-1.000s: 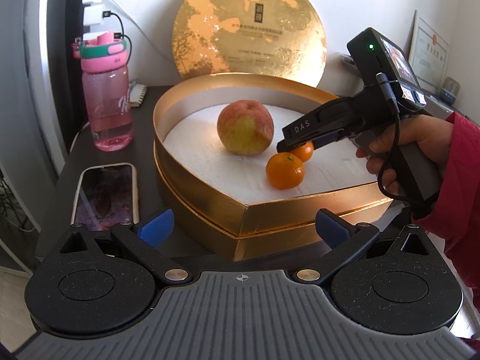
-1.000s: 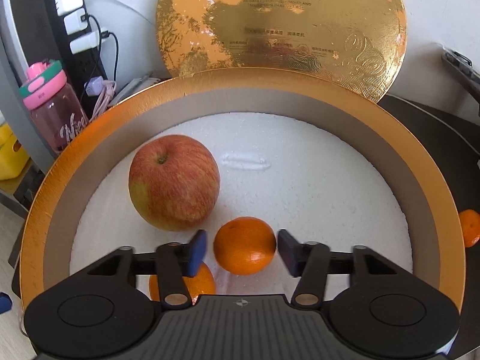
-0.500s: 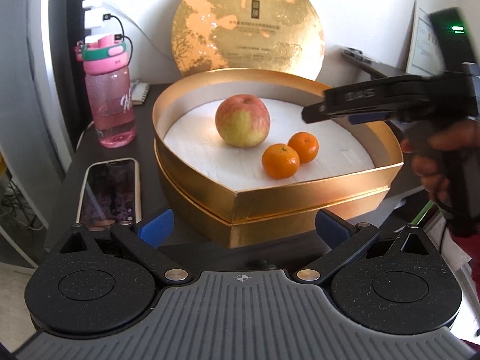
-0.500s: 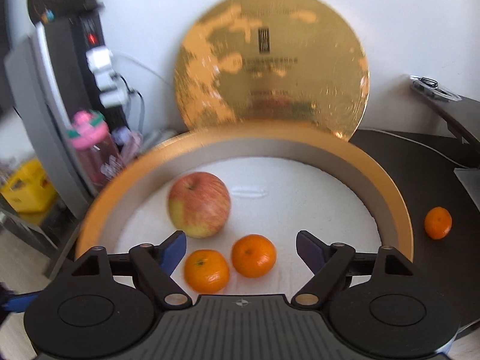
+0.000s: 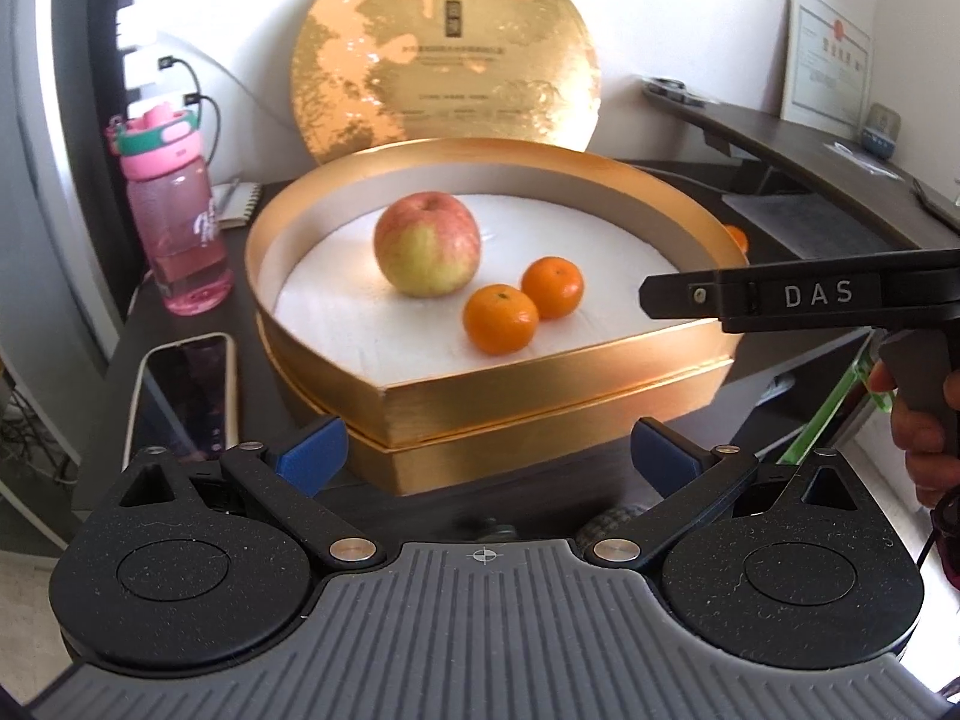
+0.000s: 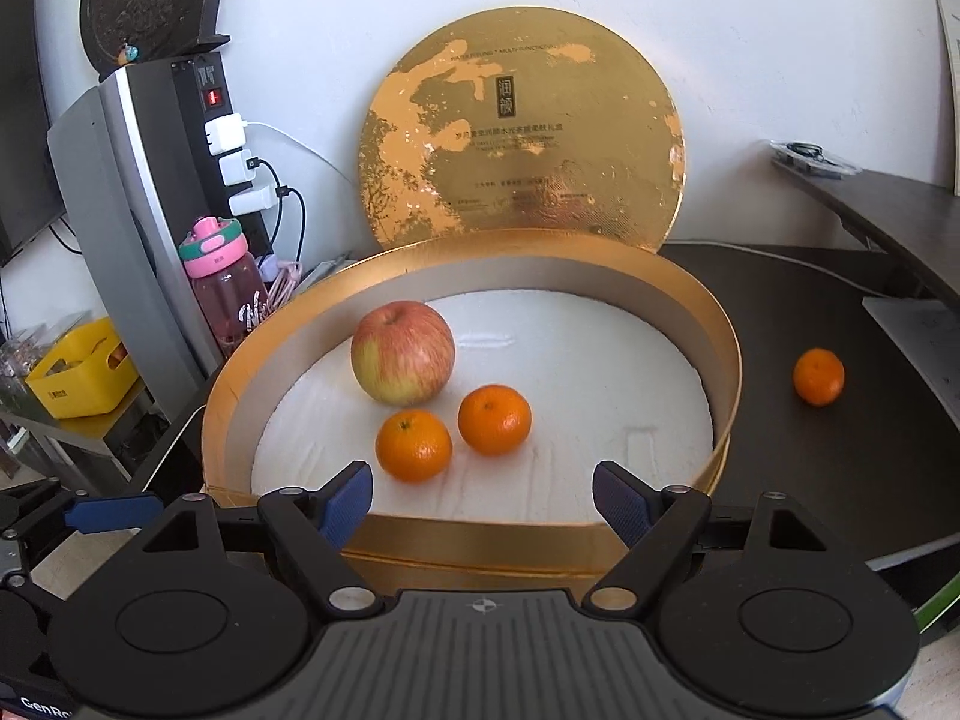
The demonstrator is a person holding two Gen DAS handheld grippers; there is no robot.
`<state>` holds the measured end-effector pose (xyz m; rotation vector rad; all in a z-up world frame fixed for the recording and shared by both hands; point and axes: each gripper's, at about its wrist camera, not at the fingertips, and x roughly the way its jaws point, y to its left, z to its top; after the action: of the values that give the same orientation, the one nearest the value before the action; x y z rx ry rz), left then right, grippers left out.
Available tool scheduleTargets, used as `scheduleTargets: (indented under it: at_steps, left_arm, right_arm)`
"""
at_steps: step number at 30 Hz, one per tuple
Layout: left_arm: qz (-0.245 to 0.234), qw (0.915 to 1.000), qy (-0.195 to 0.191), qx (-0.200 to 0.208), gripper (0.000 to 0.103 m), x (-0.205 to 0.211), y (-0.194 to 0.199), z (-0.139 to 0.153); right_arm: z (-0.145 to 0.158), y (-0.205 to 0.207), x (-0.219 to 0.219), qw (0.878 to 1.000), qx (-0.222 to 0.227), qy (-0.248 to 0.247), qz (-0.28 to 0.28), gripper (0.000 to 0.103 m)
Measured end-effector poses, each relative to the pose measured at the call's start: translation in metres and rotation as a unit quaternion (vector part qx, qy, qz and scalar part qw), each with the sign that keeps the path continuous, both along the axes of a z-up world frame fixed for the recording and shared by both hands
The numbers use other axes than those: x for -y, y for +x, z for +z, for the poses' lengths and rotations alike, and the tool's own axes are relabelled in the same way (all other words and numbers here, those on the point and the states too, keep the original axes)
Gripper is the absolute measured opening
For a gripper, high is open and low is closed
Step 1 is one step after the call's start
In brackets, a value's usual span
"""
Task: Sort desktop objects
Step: 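Withdraw the right tool and move it to the last mandarin orange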
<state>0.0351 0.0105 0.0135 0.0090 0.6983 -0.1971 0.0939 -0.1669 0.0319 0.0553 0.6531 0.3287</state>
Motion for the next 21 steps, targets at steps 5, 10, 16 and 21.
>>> scheduleTargets:
  at_steps: [5, 10, 16, 21]
  left_arm:
    - [0.001, 1.0000, 0.009, 0.000, 0.103, 0.006, 0.002, 0.002]
    - [-0.002, 0.9998, 0.018, 0.001, 0.103, 0.012, 0.006, 0.004]
    - [-0.016, 0.9996, 0.024, 0.005, 0.103, 0.026, 0.014, 0.006]
    - [-0.024, 0.9993, 0.027, 0.005, 0.103, 0.037, 0.023, 0.008]
  right_arm:
    - [0.000, 0.000, 0.006, 1.000, 0.003, 0.009, -0.002, 0.081]
    - [-0.002, 0.001, 0.018, 1.000, 0.004, 0.022, -0.013, 0.082]
    - [-0.006, 0.005, 0.038, 0.999, 0.002, 0.033, -0.028, 0.082]
    - [-0.008, 0.010, 0.057, 0.998, 0.002, 0.039, -0.049, 0.082]
